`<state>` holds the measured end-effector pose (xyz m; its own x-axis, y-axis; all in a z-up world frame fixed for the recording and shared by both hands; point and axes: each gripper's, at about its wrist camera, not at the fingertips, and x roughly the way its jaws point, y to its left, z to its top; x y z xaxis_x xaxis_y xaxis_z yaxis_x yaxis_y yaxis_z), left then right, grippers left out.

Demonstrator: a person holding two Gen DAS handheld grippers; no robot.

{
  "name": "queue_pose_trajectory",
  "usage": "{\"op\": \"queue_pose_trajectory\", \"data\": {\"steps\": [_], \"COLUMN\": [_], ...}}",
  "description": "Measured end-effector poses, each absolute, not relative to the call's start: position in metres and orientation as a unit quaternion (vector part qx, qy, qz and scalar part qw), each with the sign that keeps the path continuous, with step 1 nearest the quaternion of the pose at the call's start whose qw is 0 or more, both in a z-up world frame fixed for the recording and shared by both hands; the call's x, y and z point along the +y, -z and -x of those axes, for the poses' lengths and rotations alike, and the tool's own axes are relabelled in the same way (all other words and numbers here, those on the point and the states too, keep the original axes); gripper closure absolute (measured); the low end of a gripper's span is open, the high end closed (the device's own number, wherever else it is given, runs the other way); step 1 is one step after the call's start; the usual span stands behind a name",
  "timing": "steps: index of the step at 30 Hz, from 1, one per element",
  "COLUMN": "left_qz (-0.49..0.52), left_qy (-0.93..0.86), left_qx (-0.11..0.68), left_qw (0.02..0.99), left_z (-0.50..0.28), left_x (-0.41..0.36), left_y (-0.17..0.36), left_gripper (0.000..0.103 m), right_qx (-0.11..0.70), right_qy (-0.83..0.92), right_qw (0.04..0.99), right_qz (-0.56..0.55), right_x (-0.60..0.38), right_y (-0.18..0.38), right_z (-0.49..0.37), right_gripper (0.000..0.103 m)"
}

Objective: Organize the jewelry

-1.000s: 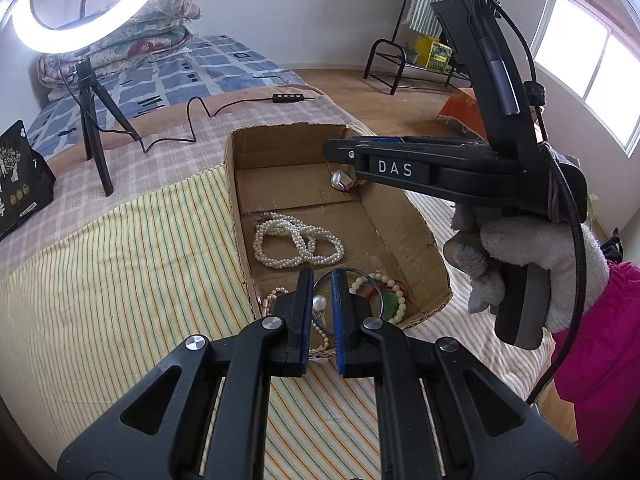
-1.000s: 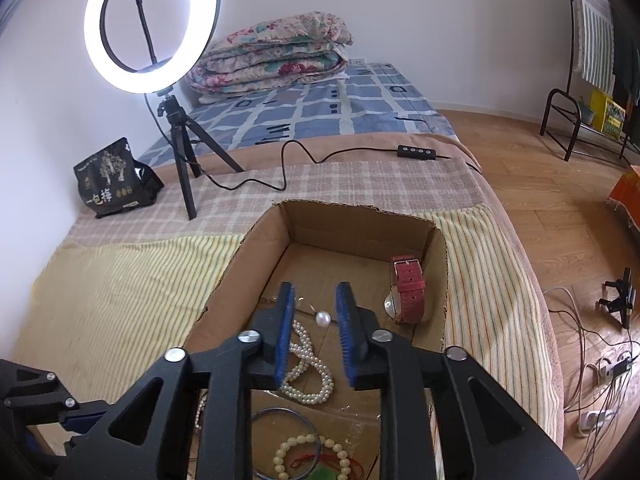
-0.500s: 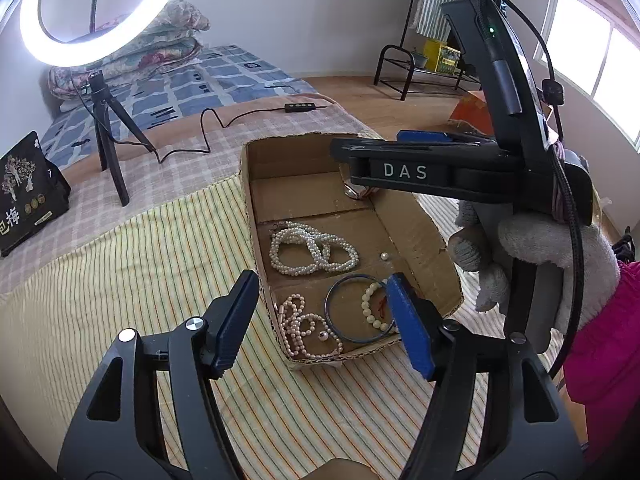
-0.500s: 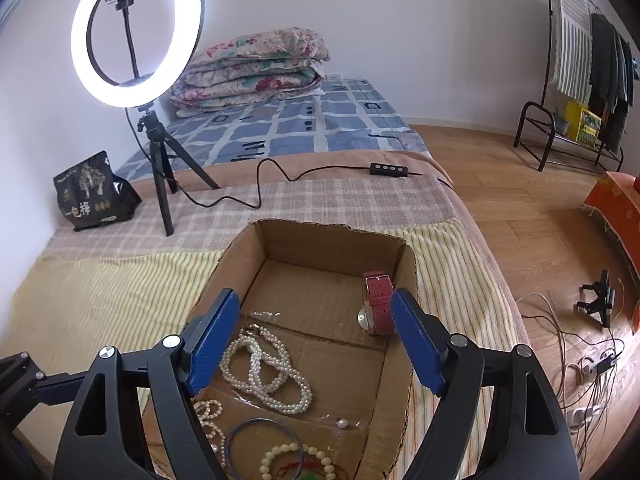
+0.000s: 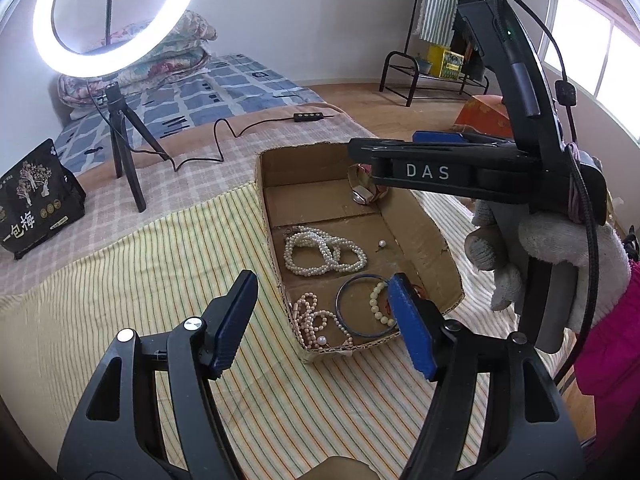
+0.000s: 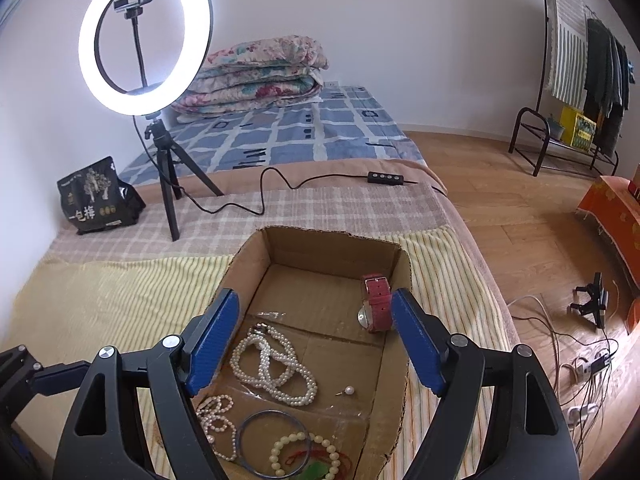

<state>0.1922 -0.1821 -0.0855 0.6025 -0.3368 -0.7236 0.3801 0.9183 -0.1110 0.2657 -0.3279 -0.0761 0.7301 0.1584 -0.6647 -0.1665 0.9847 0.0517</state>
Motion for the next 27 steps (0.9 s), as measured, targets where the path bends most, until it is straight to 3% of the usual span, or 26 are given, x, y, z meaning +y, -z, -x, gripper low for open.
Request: {"op": "queue_pose_trajectory", "data": {"steps": [11,14,23,27], "left_qz": [-0.025,-0.026,-0.034,-0.036], "left_qy": [0.186,0.18,0.156,0.145], "left_qx": [0.375,0.365,0.34,0.33], "left_qw": [0.908,0.913,0.927,0.932], "left_z": [-0.173,-0.166,-0.146,-0.139], "left_x": [-0.159,-0.15,-0.123,-0.112], "left_y": [0.064,0.057,0.039,0.033], "left_gripper": [0.032,0.022,0.021,0.015], "right_qx": [0.338,0.334,0.311,0.303], "right_qy": [-0.082,-0.079,-0.075,-0.064], "right_qw": [0.937,0.939,0.947,0.951], "right_qz": [0.005,0.007,0.017,0.015], "right_x": [-0.324,-0.322,-0.313,-0.311], "right_y": [0.055,0.05,0.028,0.022], "right_z": [-0.239,-0.231,-0.197,-0.18], "right_gripper": [0.024,0.024,0.024,0.023]}}
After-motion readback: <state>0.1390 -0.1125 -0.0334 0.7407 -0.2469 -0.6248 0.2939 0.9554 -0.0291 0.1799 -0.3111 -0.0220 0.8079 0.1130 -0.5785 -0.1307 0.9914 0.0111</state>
